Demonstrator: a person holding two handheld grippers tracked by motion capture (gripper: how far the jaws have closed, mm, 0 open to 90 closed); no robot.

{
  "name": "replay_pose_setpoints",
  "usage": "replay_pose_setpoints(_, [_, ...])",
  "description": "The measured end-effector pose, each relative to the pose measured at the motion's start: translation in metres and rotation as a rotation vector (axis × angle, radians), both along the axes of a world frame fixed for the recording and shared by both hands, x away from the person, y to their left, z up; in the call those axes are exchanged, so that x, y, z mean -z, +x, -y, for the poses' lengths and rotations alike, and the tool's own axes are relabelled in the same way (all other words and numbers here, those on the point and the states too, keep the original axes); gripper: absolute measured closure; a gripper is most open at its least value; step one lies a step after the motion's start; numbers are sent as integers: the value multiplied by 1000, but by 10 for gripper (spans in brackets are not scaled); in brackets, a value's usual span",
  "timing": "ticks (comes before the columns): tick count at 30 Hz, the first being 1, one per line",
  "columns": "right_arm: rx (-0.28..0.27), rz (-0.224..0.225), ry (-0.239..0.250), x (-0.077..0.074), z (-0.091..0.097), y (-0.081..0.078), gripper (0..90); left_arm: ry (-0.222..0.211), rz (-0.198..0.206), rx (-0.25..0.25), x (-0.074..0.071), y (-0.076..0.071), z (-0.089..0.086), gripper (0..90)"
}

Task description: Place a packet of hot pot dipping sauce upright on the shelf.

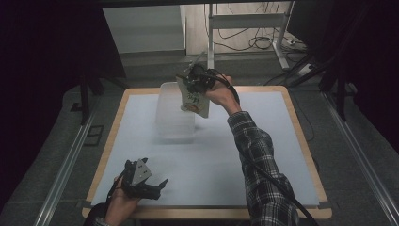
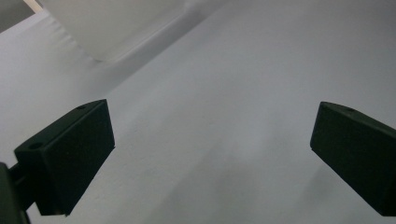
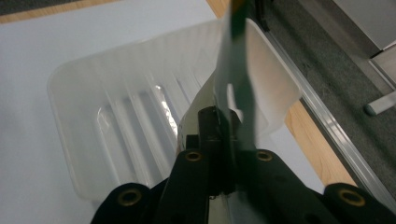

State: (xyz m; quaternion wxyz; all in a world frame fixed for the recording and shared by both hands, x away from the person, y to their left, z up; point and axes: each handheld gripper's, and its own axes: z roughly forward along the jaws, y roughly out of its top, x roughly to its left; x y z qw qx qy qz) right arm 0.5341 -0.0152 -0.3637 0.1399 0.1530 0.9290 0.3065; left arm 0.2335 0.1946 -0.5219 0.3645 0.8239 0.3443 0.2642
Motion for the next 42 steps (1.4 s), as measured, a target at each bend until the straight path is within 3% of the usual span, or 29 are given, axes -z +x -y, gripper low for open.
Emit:
replay_pose_setpoints(21, [-43, -8, 65, 14, -55, -6, 893, 5, 2, 1, 0, -1, 0, 0])
replay_pose_setpoints(29, [-51, -17, 39, 30, -65, -4, 889, 7, 4, 3, -1, -1, 0, 0])
replay_pose_setpoints(34, [-30, -1, 29, 37, -60, -2, 793, 8, 4, 5, 0, -1, 1, 0])
replay_pose_setpoints(42, [-33, 39, 28, 34, -57, -9, 644, 16, 3, 7, 0, -1, 2, 0])
